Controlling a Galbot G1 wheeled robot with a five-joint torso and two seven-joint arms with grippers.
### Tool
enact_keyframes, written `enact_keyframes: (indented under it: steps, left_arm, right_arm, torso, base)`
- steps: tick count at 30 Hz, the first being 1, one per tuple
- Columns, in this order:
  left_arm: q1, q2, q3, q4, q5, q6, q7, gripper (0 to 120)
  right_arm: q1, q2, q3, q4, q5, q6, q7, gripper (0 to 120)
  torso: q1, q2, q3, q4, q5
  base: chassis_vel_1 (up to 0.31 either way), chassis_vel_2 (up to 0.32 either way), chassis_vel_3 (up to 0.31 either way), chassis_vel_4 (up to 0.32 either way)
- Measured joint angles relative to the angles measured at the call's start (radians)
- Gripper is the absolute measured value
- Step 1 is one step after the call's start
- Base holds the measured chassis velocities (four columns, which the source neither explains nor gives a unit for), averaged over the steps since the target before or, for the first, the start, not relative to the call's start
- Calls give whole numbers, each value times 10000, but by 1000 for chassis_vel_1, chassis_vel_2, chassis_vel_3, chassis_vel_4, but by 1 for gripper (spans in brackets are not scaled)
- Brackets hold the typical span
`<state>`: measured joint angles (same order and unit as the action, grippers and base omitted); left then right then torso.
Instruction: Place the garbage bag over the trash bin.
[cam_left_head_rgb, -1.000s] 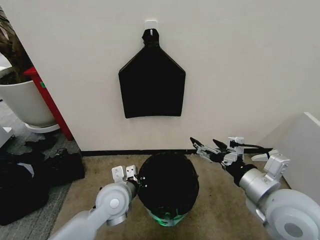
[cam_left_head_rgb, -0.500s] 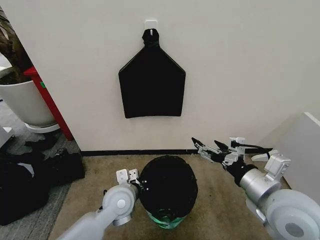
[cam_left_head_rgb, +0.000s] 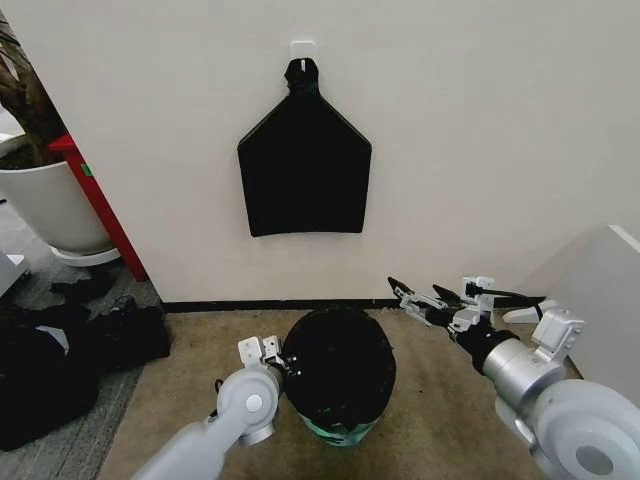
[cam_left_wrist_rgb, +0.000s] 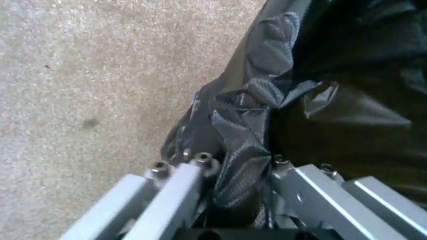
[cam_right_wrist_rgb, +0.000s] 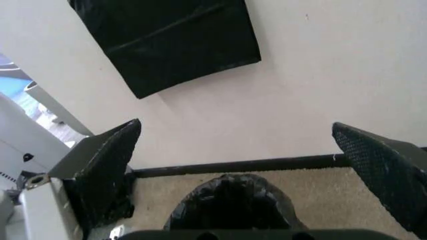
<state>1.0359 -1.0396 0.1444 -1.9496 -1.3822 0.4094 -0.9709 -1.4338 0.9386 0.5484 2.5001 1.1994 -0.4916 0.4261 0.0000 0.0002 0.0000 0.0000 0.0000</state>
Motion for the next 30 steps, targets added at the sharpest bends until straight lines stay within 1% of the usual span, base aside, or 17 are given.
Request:
enact_keyframes:
  steps: [4,5,6,7,8,11,12,15,17,19,20,22,24,26,27,30]
  left_arm:
    - [22,138,-6,-208,171,-55,160,32]
    - [22,138,-6,-208,171,-55,160,32]
    - [29,171,-5,-269,213,-68,227,36]
    - [31,188,-7,-307,226,-71,250,39]
    - [35,218,-20,-405,244,-76,296,45]
    - [61,285,-65,-646,275,-78,362,57]
    - [61,285,-65,-646,275,-78,362,57]
    - [121,350,-157,-896,406,-85,554,68]
    - [189,440,-252,-1144,544,-93,664,79]
    - [270,551,-381,-1435,558,-83,699,86]
    - [270,551,-381,-1435,558,-83,699,86]
    - [376,705,-563,-1788,498,-38,697,95]
    - [514,887,-834,-2231,288,47,622,99]
    - [639,1055,-1114,-2664,18,92,544,100]
    - [639,1055,-1114,-2664,18,92,544,100]
    - [730,1257,-1469,-3125,-213,17,700,100]
  right_arm:
    - [-8,33,-38,0,1,-1,2,100]
    - [-8,33,-38,0,1,-1,2,100]
    - [-9,34,-43,0,1,-2,2,100]
    - [-9,34,-47,0,2,-2,3,100]
    - [-9,34,-56,0,2,-3,4,100]
    - [-12,34,-79,0,20,-8,21,100]
    - [-12,34,-79,0,20,-8,21,100]
    - [-61,45,-98,0,23,-18,43,100]
    - [-107,41,-102,0,62,-24,79,100]
    - [-114,21,-102,-1,143,-28,121,100]
    - [-114,21,-102,-1,143,-28,121,100]
    - [-97,-21,-102,-1,236,-29,151,100]
    - [-64,-52,-103,-1,314,-28,176,100]
    - [-49,-51,-83,0,337,-26,191,100]
    - [-49,-51,-83,0,337,-26,191,100]
    - [-86,-7,1,0,337,-23,233,100]
  torso:
    - [0,-2,1,-2,-3]
    - [0,-2,1,-2,-3]
    - [0,-2,2,-2,-5]
    - [0,-2,2,-2,-4]
    - [0,-2,2,-2,-1]
    - [0,-2,2,-2,0]
    - [0,-2,2,-2,0]
    - [0,-2,2,-2,0]
    - [0,-2,1,-2,0]
    - [0,-2,1,-1,0]
    - [0,-2,1,-1,0]
    - [0,-2,1,-1,0]
    - [0,-2,1,0,0]
    - [0,-2,1,0,0]
    - [0,-2,1,0,0]
    - [0,-2,0,0,0]
  base:
    - [0,0,0,0]
    - [0,0,0,0]
    - [0,0,0,0]
    - [0,0,0,0]
    - [0,0,0,0]
    - [0,0,0,0]
    - [0,0,0,0]
    - [0,0,0,0]
    - [0,0,0,0]
    - [0,0,0,0]
    - [0,0,0,0]
    - [0,0,0,0]
    - [0,0,0,0]
    - [0,0,0,0]
    - [0,0,0,0]
    - [0,0,0,0]
